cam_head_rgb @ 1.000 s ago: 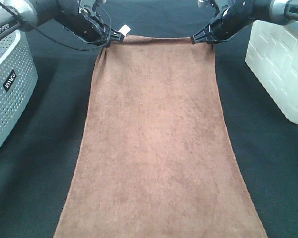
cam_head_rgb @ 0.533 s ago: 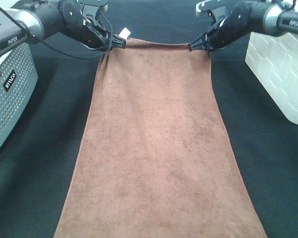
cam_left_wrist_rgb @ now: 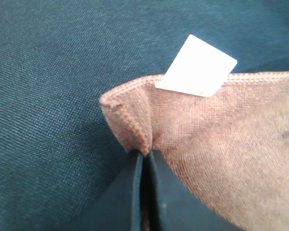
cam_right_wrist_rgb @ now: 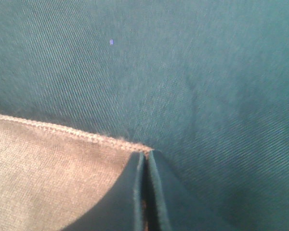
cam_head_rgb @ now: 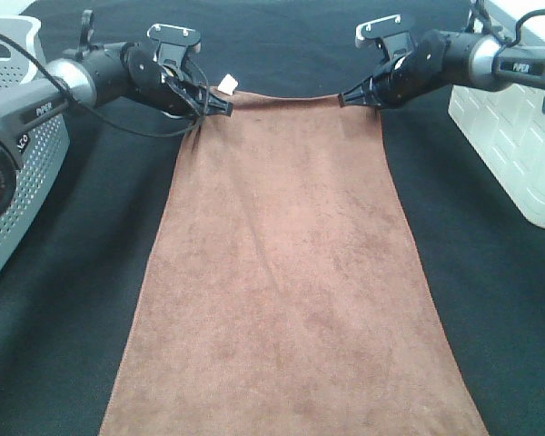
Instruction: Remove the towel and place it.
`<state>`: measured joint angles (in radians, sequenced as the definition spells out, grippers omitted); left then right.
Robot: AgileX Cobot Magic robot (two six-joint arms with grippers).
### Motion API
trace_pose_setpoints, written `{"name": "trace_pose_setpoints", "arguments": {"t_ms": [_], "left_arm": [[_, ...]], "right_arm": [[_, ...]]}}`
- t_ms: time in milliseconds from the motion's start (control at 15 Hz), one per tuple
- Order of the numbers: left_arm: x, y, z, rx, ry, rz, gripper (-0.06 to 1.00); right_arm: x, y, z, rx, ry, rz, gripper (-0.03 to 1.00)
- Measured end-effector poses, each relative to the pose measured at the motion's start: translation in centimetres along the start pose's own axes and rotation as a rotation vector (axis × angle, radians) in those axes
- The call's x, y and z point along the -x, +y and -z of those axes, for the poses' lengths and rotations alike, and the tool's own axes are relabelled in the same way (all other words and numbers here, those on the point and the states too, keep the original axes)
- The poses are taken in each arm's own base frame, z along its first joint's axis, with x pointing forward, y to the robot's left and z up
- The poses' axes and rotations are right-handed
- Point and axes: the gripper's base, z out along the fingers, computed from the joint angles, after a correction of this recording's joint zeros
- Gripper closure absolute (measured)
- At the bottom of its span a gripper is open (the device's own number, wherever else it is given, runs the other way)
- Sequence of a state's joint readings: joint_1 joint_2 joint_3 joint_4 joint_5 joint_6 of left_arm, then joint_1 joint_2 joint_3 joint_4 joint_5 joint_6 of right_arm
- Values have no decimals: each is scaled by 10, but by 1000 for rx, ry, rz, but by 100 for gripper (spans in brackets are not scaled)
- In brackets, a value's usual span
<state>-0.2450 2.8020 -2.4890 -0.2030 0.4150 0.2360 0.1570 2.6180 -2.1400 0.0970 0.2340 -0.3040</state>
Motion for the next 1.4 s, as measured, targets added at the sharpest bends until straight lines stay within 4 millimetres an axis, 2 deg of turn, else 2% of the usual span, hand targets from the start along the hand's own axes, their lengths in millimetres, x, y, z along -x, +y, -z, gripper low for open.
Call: {"name": "trace_pose_setpoints", "arguments": {"t_ms": [267,400,467,600,667,733,867,1000,1067,1267,1400], "left_arm": [[-13,1,-11,5,-12,14,94],[-12,1,-11,9,-32,15,91],[-9,2,-11,15,-58,16,87],[-7,2,-11,23,-90,16,73],[-6,2,-11,24,-93,16,65],[-6,2,-11,24,-93,16,51],[-6,2,-11,24,-94,16,40],[-6,3,-11,27,-94,9,38],[-6,11,-10,45,-105,12,37],[-6,22,-9,61,-111,52,37],[-14,27,-14,68,-103,62,37]], "right_arm": [[-2,1,-4,7,-19,-41,97],[-2,1,-4,8,-19,-44,87],[-1,1,-4,4,-32,-45,78],[1,-1,-4,-6,-55,-47,63],[1,-3,-4,-12,-65,-49,60],[1,-6,-4,-15,-65,-52,58],[0,-7,-4,-18,-64,-54,56],[0,-7,-4,-18,-65,-55,53],[0,-7,-4,-16,-65,-71,45],[0,-7,-4,-15,-65,-85,42],[0,-7,-4,-15,-65,-95,42]]}}
